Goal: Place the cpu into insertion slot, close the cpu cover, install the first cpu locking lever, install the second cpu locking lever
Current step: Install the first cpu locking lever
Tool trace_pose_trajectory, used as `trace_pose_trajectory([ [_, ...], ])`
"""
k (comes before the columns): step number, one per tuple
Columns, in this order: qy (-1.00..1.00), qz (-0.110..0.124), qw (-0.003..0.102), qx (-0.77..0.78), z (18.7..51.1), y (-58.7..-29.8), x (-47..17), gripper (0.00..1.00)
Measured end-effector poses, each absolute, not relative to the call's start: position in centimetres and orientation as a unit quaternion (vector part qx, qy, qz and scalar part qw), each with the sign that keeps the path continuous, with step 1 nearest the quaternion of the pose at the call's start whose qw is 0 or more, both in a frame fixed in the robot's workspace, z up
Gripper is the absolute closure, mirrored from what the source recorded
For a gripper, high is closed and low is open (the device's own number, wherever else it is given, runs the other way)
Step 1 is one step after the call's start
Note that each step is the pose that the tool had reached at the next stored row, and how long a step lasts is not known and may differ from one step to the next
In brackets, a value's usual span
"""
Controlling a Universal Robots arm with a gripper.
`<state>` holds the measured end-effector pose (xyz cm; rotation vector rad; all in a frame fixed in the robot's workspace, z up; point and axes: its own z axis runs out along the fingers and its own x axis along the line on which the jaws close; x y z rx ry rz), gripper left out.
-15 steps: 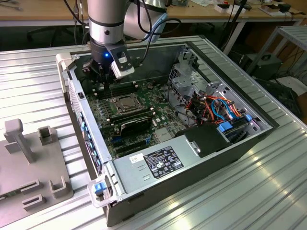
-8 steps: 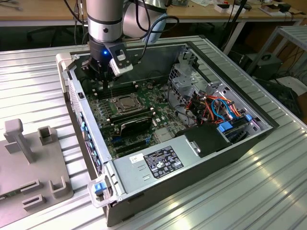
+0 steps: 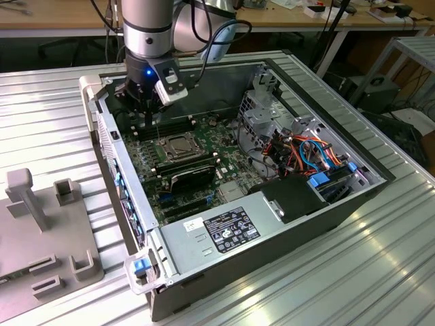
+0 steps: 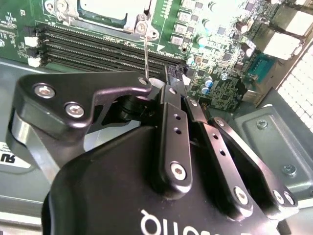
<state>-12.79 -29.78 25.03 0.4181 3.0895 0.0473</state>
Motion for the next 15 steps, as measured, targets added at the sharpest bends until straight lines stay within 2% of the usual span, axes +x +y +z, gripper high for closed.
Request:
trace_pose_trajectory([
  [15, 0.993, 0.015, 0.011, 0.118, 24.9, -30.2, -9.4, 0.89],
])
